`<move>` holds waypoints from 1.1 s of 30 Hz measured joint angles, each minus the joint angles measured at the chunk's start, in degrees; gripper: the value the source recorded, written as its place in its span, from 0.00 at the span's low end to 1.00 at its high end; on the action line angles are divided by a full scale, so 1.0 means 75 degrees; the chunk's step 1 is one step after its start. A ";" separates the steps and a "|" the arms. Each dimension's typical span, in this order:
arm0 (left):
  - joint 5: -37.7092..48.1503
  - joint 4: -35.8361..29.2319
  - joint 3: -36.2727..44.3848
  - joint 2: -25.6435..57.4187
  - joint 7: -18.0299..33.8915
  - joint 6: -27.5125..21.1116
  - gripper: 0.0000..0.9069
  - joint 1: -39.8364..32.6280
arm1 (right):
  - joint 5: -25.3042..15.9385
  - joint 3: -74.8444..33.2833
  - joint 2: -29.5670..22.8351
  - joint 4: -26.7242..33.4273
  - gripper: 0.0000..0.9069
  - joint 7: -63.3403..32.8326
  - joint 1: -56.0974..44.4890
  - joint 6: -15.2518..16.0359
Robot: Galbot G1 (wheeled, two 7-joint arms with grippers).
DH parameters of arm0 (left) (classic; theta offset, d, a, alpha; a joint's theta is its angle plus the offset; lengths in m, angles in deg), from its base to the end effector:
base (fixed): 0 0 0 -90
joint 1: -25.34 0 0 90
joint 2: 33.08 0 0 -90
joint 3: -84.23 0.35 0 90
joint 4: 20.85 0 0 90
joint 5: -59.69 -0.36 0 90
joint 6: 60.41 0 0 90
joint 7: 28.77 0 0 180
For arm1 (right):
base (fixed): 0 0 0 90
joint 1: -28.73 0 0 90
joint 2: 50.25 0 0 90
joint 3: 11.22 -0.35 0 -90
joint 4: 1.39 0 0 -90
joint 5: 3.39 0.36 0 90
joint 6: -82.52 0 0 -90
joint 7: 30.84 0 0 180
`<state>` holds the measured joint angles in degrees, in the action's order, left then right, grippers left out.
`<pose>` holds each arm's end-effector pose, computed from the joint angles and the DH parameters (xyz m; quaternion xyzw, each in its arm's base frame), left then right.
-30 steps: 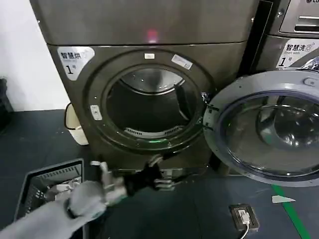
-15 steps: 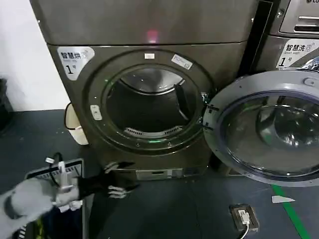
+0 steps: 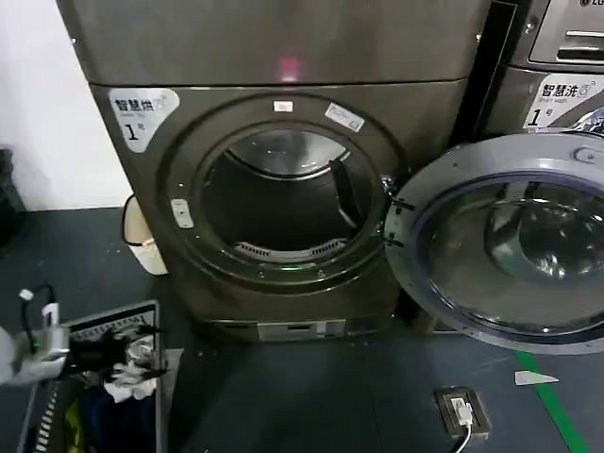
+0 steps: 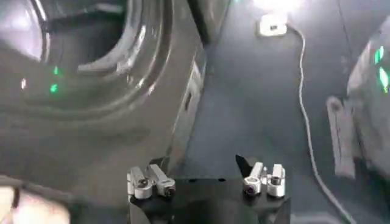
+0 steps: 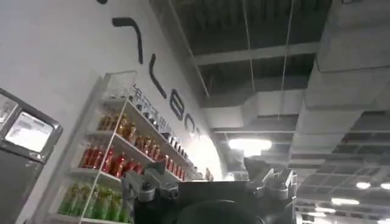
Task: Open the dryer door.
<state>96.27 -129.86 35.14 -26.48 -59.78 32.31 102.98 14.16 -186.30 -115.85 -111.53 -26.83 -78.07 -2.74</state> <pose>0.2929 0.2568 -0.1351 -0.4631 -0.7592 -0.3799 0.2547 0.0085 -0.4000 -0.0723 0.5280 0.7904 -0.2284 0.2104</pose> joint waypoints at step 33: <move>-0.1717 0.0885 0.1995 0.1200 -0.0072 -0.0224 1.00 -0.0441 | 0.0552 -0.0582 0.0167 0.0182 1.00 0.0130 -0.0394 0.0080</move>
<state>83.39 -123.22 50.11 -17.48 -60.32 30.63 99.68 18.29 -190.67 -114.60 -110.17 -25.86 -81.03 -2.14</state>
